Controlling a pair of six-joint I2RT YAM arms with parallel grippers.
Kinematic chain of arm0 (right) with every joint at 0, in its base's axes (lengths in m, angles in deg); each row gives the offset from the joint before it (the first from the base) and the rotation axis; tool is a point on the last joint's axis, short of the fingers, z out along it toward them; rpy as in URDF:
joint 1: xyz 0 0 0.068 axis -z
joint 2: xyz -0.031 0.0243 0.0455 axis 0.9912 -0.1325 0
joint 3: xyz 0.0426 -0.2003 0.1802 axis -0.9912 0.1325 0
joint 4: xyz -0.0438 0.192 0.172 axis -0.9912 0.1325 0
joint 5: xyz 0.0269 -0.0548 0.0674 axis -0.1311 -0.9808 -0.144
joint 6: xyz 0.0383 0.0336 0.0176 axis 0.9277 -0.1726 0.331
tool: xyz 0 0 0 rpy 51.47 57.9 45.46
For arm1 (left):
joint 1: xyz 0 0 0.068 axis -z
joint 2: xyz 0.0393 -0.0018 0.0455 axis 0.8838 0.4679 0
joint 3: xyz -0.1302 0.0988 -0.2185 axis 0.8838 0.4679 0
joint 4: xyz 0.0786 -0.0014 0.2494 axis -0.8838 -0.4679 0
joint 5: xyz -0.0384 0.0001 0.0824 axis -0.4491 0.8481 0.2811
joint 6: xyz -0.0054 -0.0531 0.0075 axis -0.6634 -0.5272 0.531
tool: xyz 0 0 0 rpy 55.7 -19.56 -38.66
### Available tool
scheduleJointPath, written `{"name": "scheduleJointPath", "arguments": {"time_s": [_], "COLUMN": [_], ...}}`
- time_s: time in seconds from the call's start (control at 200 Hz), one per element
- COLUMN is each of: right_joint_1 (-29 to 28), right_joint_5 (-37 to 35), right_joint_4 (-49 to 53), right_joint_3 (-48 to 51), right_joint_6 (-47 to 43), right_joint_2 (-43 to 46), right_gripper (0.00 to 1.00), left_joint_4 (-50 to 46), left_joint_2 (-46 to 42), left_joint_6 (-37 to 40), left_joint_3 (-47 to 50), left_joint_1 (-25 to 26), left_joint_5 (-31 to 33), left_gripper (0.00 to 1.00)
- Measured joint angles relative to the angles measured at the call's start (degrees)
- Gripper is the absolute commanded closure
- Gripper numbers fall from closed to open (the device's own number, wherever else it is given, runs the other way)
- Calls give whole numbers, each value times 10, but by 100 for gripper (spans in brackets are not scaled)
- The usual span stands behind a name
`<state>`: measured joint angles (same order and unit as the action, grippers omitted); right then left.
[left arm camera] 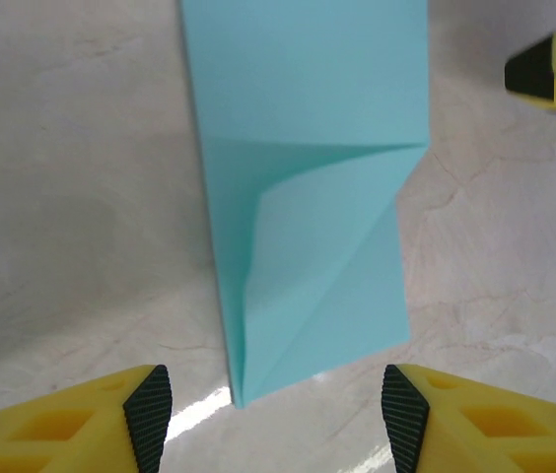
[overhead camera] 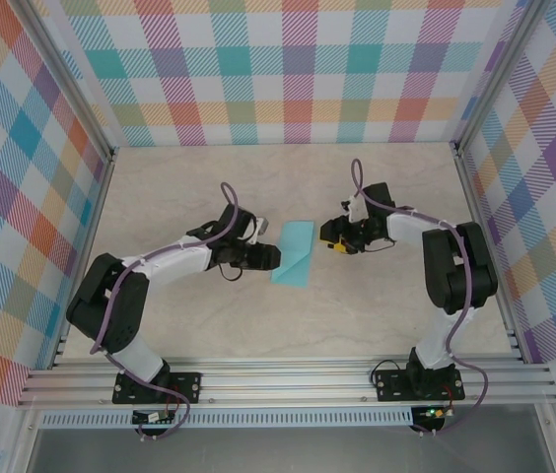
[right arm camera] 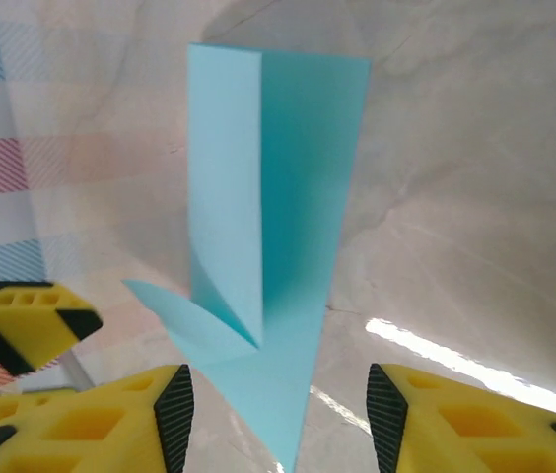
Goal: Fold a paper plane with a square sheet of paper (fold left side to right side)
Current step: Turn over the paper at the center of the table.
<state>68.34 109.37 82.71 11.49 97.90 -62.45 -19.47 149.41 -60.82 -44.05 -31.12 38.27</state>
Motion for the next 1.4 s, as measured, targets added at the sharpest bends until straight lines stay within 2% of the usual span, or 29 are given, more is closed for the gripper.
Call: {"name": "scheduleJointPath", "arguments": {"time_s": [0.335,0.465,0.545,0.67,0.76,0.915,1.07,1.225,1.4], "right_joint_1": [-60,-68,-71,-74,-74,-69,-41,0,0], "right_joint_5": [38,41,49,59,64,62,79,130,203], "right_joint_4": [-57,-64,-70,-79,-84,-79,-77,-101,-137], "right_joint_3": [3,-6,-8,-13,-16,-16,-24,-59,-125], "right_joint_6": [46,53,59,62,65,53,33,30,51], "right_joint_2": [-50,-67,-68,-68,-67,-35,61,144,176], "right_gripper": [49,54,62,90,100,100,100,100,100], "left_joint_4": [35,39,41,46,47,47,55,87,143], "left_joint_2": [16,16,16,14,1,-57,-154,-239,-261], "left_joint_6": [-27,-33,-33,-35,-39,-51,-66,-83,-111], "left_joint_3": [2,8,12,16,21,28,28,23,-17], "left_joint_1": [-21,-22,-23,-24,-27,-31,-36,-39,-40], "left_joint_5": [-3,-3,-3,-3,-2,14,33,26,-40], "left_gripper": [38,37,36,32,25,12,0,0,0]}}
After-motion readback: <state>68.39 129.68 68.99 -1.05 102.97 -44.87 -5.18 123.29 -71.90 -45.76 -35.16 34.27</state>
